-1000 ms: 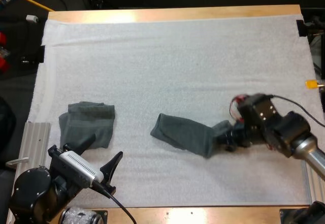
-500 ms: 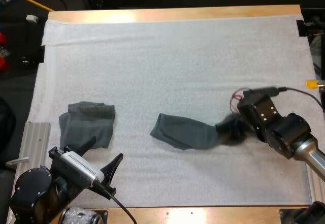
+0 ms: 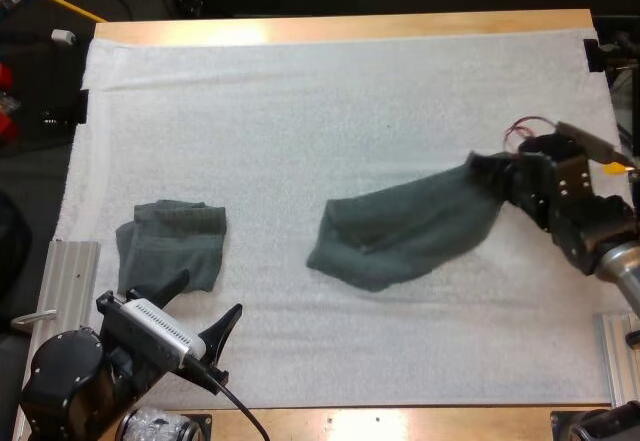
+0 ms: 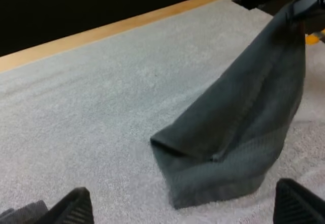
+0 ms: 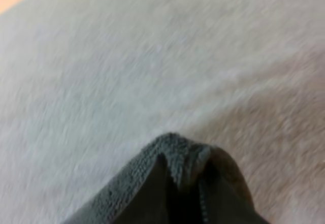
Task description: Pick towel from pile, fold and stack
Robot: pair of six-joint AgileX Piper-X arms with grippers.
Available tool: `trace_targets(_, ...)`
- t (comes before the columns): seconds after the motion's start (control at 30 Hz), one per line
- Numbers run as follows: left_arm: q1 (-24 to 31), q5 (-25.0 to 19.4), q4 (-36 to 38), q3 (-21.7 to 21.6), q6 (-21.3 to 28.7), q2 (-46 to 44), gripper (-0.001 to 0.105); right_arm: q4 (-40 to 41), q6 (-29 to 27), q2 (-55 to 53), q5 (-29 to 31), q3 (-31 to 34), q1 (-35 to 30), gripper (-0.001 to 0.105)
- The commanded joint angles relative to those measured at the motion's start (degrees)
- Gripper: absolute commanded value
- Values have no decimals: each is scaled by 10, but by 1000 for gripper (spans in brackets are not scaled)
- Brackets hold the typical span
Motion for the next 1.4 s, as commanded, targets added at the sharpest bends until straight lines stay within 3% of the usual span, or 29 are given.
trace_targets(0.0, -2, 4, -2, -4, -1, 2, 70, -16, 5, -1, 3, -6, -8, 0)
trace_targets(0.17, -2, 4, -2, -4, -1, 2, 70, -100, 3, 11, -16, -6, -22, 0)
trace_targets(0.23, -2, 4, -2, -4, -1, 2, 70, -135, 3, 16, -54, -6, -22, 6)
trace_targets(0.3, -2, 4, -2, -4, -1, 2, 70, -155, 3, 21, -85, -6, -22, 19)
trace_targets(0.43, -2, 4, -2, -4, -1, 2, 70, -163, -4, 22, -132, -6, -22, 68)
trace_targets(0.5, -2, 4, -2, -4, -1, 2, 70, -159, -10, 18, -154, -6, -22, 78)
trace_targets(0.6, -2, 4, -2, -4, 0, 2, 70, -130, -11, 1, -179, -6, -22, 77)
trace_targets(0.7, -2, 31, -2, -4, 6, 8, 70, -77, -20, -25, -184, -6, -22, 69)
trace_targets(0.77, -2, 60, -2, -4, 6, 23, 70, -42, -56, -51, -184, -6, -22, 63)
trace_targets(0.9, -9, 74, -6, -4, 6, 50, 70, 11, -77, -101, -184, -6, -22, 62)
trace_targets(1.37, -140, 72, -87, -4, 6, 228, 70, 258, -116, -267, -175, -6, -22, 62)
